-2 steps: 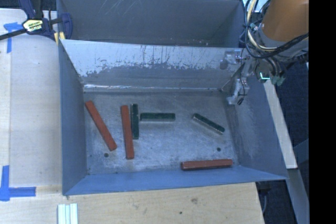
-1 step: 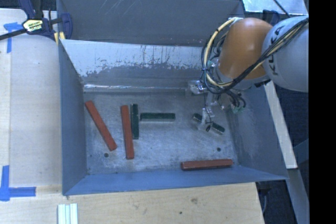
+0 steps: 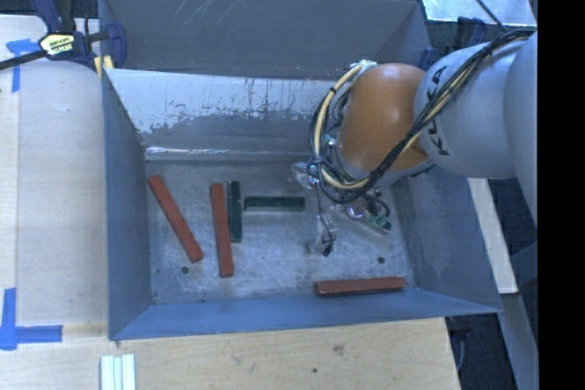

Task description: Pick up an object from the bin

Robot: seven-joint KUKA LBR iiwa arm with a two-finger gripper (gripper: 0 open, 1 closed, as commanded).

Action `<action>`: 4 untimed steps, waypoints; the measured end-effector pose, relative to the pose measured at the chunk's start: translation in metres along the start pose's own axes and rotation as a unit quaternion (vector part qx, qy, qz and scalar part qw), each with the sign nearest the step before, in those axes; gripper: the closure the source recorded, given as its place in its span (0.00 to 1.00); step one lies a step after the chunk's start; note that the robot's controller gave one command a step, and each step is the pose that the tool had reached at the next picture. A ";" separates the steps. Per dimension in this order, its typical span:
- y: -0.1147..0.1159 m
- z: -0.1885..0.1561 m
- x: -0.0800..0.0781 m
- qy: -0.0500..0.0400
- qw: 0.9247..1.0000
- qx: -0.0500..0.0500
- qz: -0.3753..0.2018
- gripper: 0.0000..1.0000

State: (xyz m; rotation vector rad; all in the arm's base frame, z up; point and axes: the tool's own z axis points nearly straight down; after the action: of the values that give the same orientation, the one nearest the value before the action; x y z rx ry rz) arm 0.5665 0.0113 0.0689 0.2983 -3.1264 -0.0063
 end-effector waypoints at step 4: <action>0.034 -0.001 -0.068 -0.003 0.983 0.003 -0.184 0.00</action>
Offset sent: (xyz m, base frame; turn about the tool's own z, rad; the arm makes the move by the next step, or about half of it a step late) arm 0.0000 0.0000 0.0000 0.0000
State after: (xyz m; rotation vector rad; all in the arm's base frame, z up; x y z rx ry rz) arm 0.6266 0.0578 0.0698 0.8696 -3.0250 0.0014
